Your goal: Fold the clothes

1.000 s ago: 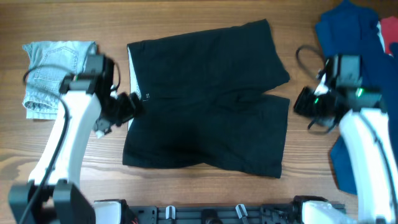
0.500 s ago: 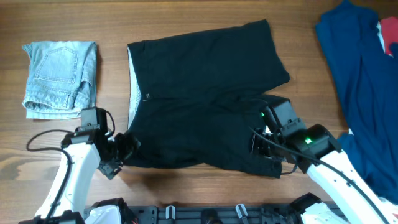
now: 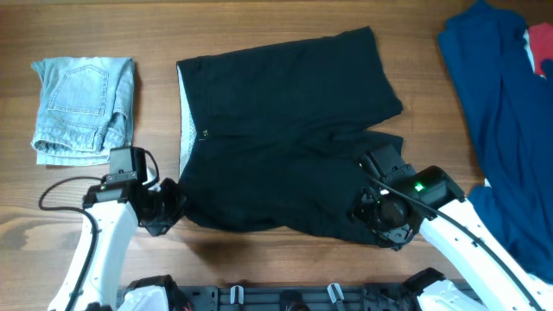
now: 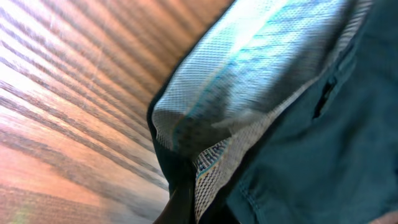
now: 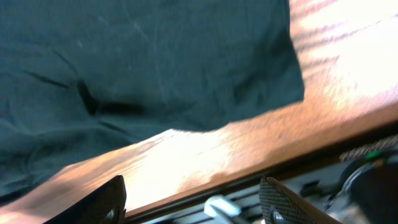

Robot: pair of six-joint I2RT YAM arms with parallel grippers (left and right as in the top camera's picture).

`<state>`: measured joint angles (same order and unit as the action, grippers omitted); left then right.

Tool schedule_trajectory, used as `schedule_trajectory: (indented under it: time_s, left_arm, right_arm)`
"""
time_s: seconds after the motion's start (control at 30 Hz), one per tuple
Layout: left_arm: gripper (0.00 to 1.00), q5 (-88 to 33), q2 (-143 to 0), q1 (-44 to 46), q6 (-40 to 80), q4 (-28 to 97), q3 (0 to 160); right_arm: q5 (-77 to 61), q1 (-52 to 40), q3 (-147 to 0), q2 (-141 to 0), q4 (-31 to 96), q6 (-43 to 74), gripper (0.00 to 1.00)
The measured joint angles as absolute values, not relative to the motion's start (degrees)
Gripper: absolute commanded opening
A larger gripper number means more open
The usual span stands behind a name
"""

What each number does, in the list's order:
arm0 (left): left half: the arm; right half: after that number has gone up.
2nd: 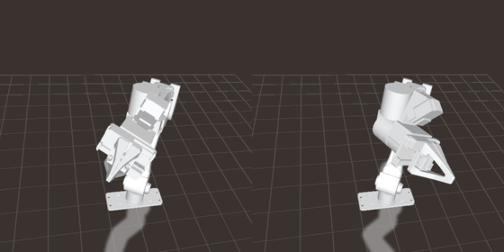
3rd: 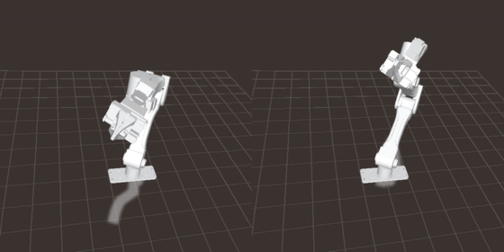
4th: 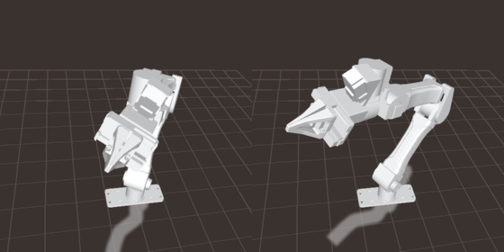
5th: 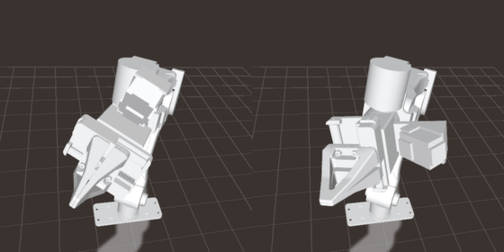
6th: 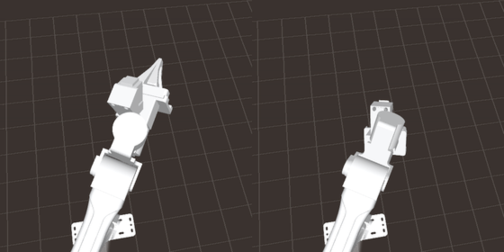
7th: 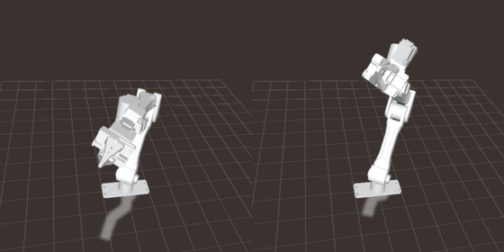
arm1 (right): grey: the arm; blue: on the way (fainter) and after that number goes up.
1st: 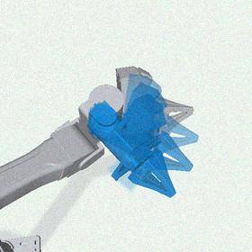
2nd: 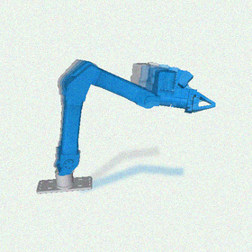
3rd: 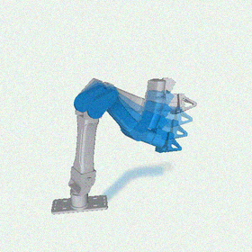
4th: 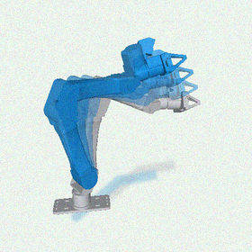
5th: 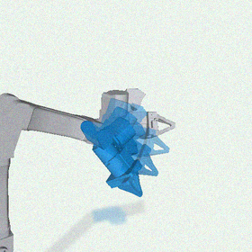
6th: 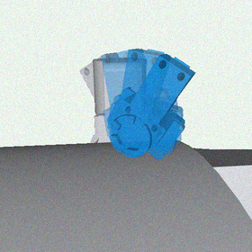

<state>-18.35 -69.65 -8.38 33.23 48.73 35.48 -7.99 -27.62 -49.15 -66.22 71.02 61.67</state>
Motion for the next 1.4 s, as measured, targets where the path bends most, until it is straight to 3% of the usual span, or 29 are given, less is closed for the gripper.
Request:
schedule_trajectory:
  time_s: [0.2,0.43,0.53,1.0,1.07,1.13,1.2,1.23,1.3,1.4]
  left_arm:
    - [0.04,-18.9,-66.5,-8.4,31.6,50.2,38.7]
    - [0.04,-19.0,-66.5,-8.4,31.6,50.5,38.7]
    - [0.05,-19.0,-66.5,-8.4,31.6,50.6,38.7]
    - [0.06,-19.0,-66.5,-8.4,31.1,51.0,38.7]
    - [0.06,-19.0,-66.5,-8.4,31.1,51.0,38.7]
    - [0.06,-19.0,-66.5,-8.4,31.1,51.0,38.7]
    - [0.06,-19.0,-66.5,-8.4,31.1,51.1,38.7]
    - [0.05,-19.0,-66.5,-8.4,31.1,51.1,38.7]
    - [0.04,-19.0,-66.5,-8.4,31.1,51.3,38.7]
    - [0.04,-19.0,-66.5,-8.4,31.1,51.6,38.7]
  right_arm:
    - [-11.4,-27.6,-48.6,-66.2,70.0,71.2,0.73]
    - [-21.5,-27.6,-31.9,-66.4,52.2,80.0,0.7]
    - [-22.7,-27.6,-28.2,-66.4,50.6,83.1,0.7]
    - [-13.1,-27.6,-27.5,-66.4,47.9,92.4,0.68]
    - [-11.3,-27.0,-27.5,-66.4,47.2,92.8,0.62]
    - [-9.8,-25.9,-27.5,-66.4,47.2,93.2,0.49]
    - [-8.7,-25.0,-27.4,-66.4,47.2,93.4,0.32]
    - [-8.4,-24.7,-27.4,-66.4,47.3,93.5,0.18]
    - [-7.6,-24.2,-27.5,-66.4,47.3,93.8,0.04]
    - [-7.0,-24.0,-27.5,-66.4,47.3,93.6,0.04]
